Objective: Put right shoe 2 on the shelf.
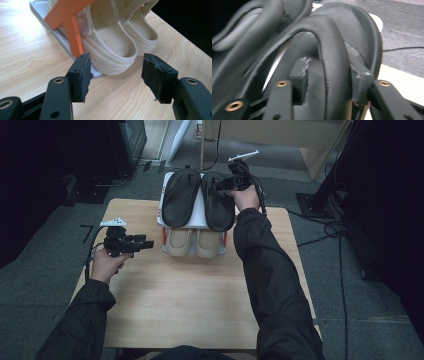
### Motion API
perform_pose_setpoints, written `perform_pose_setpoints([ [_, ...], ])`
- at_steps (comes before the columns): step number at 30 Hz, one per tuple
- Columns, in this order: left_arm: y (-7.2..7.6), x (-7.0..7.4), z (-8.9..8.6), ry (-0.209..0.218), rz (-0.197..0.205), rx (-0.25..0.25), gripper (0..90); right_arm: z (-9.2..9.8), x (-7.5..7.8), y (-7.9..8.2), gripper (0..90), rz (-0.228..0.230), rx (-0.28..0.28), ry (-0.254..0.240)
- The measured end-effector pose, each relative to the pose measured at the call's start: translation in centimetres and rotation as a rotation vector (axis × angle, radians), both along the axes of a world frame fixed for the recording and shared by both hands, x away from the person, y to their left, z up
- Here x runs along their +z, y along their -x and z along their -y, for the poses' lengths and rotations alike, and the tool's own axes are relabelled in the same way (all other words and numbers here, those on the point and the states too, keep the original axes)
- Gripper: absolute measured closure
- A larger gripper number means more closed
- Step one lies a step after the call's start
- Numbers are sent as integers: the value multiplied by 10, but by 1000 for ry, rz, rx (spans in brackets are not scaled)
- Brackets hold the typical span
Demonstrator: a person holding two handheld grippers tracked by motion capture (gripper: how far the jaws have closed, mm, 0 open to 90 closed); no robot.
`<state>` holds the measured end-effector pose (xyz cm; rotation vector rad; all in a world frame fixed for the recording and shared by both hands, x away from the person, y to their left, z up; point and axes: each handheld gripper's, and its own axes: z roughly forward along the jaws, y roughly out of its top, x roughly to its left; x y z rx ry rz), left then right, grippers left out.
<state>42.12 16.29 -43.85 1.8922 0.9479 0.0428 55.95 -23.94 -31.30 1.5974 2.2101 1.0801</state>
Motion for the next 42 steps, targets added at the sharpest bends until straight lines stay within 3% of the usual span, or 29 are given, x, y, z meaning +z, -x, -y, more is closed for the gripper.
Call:
perform_pose_setpoints([
  [4, 0, 0, -1, 4, -2, 7, 408, 7, 12, 11, 496, 67, 49, 22],
  [7, 1, 1, -3, 1, 1, 9, 408, 16, 21, 23, 463, 142, 76, -3],
  [11, 2, 1, -2, 3, 2, 12, 408, 25, 30, 41, 515, 174, 103, 23],
  [15, 2, 1, 0, -6, 4, 7, 407, 34, 29, 60, 561, 211, 137, 55],
  [17, 3, 1, 0, -7, 6, 5, 408, 38, 26, 70, 596, 219, 143, 47],
  [22, 2, 0, 0, -7, -3, 7, 408, 47, 9, 88, 623, 219, 163, 124],
  [24, 2, 0, 1, -8, 0, 6, 408, 52, 2, 92, 623, 214, 147, 123],
  [30, 2, 0, 3, -12, 1, -2, 408, 52, -17, 93, 631, 181, 151, 104],
  [42, 2, 0, 2, -11, 0, -1, 408, 35, -19, 90, 613, 195, 174, 102],
])
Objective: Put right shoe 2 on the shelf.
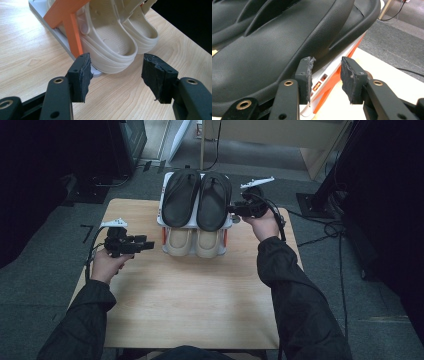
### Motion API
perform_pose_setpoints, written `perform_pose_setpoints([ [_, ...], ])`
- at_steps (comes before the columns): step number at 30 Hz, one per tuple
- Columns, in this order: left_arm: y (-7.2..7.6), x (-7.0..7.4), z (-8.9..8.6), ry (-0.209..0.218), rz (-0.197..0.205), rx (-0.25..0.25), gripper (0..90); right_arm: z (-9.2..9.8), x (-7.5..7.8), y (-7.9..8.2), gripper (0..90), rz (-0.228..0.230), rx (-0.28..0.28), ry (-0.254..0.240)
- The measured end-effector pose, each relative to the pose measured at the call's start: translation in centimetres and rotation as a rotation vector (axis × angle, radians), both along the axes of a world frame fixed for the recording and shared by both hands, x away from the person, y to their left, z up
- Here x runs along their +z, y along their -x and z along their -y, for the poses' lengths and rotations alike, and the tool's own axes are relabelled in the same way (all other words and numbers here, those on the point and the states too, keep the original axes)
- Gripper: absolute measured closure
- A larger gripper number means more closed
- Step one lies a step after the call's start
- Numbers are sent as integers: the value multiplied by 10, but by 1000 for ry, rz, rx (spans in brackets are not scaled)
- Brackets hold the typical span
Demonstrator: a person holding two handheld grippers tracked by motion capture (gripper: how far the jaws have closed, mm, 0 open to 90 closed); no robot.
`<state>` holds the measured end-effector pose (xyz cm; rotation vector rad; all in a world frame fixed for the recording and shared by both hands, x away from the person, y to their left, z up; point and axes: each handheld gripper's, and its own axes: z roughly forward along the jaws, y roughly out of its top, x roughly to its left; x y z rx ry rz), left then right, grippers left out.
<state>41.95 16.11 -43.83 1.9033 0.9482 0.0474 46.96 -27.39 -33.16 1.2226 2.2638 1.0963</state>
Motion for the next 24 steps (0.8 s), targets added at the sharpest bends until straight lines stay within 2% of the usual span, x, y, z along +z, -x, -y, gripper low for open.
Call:
perform_pose_setpoints([
  [10, 0, 0, 1, -2, 1, -2, 408, -8, -1, -5, 605, 6, -6, -3],
  [17, 0, 0, 1, -1, -1, -2, 408, -7, -1, -10, 587, 11, -35, -9],
  [20, 0, 0, 0, 1, -2, 1, 408, -4, 4, -12, 562, 23, -60, -51],
  [22, 0, -1, 0, 0, -2, 0, 408, -3, 9, -13, 525, 37, -67, -101],
  [24, 0, -1, 1, -1, -1, -1, 408, -6, 12, -16, 477, 27, -75, -119],
])
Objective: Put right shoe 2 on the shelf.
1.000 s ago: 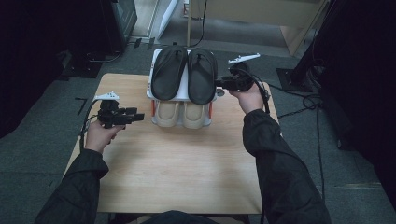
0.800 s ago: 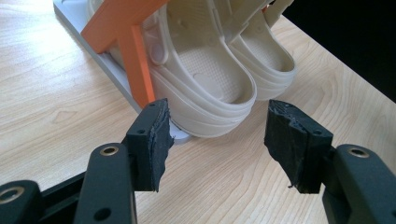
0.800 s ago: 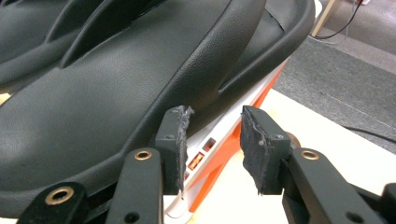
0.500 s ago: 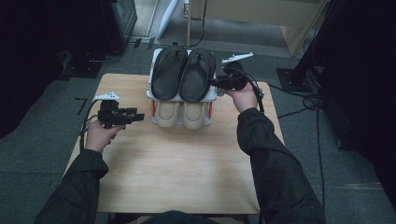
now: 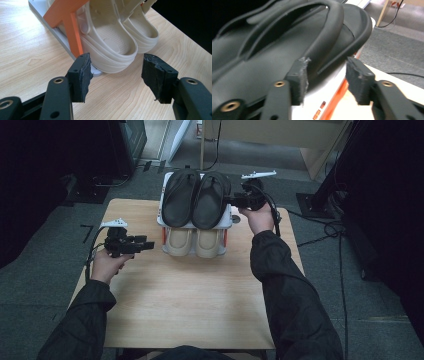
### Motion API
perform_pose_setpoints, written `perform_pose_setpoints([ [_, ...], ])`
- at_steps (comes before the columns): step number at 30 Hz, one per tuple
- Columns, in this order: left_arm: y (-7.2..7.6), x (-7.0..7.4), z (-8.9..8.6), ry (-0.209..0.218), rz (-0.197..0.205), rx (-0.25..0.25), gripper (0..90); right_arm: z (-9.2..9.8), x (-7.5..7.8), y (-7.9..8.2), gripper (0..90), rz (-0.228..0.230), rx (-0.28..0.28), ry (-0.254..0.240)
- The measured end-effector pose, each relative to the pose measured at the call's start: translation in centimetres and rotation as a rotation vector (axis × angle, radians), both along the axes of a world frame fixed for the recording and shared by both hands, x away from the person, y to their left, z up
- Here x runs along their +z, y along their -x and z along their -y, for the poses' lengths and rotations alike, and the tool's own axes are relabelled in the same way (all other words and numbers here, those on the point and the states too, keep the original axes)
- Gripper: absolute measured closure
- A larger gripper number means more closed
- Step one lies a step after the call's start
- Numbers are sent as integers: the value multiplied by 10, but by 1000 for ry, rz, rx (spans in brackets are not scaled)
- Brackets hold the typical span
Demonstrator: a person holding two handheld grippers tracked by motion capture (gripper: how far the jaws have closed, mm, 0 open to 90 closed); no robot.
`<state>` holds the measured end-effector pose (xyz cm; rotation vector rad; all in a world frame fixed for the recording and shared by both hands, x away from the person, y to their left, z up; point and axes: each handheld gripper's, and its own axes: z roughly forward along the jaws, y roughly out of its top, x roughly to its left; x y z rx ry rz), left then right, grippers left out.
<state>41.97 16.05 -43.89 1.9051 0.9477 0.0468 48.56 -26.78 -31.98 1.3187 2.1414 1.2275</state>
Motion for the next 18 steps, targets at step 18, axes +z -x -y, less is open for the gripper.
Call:
perform_pose_setpoints([
  [18, 0, 0, 0, -2, 0, 2, 409, -23, 2, -2, 400, -30, -15, -18],
])
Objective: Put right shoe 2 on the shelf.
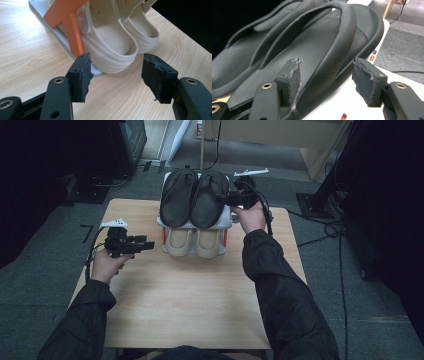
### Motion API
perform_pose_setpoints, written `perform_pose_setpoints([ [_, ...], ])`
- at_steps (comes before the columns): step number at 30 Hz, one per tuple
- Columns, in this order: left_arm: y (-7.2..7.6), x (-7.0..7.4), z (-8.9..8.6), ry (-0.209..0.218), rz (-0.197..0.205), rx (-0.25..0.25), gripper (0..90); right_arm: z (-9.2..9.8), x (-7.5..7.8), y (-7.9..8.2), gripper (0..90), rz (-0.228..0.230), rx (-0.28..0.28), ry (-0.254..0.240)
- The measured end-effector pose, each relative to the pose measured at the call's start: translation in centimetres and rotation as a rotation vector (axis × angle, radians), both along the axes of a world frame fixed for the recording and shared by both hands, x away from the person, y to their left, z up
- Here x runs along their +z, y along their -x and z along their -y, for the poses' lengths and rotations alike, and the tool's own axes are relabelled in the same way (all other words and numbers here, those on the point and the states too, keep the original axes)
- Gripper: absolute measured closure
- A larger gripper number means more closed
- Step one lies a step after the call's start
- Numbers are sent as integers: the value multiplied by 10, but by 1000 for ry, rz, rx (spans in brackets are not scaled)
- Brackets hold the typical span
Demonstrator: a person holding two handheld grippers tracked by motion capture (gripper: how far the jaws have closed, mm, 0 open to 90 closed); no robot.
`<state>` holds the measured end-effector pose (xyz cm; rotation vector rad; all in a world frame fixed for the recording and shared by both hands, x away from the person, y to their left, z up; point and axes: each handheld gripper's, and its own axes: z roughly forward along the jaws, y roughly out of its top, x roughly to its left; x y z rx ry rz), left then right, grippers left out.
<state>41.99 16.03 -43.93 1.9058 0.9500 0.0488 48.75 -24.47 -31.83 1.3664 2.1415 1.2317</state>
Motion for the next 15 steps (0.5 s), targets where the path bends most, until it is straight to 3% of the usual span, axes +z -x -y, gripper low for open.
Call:
perform_pose_setpoints([
  [3, 0, 0, 0, -2, -2, 0, 409, -6, -6, -4, 440, -17, -6, 54],
  [5, 0, 0, -1, -1, -2, 0, 409, -8, -9, -6, 488, -17, -5, 55],
  [10, -1, 0, -3, 0, -3, 3, 409, -12, -10, -10, 505, -1, 10, 87],
  [15, -1, 0, -3, 1, -1, 4, 409, -7, -13, -14, 508, 0, 10, 67],
])
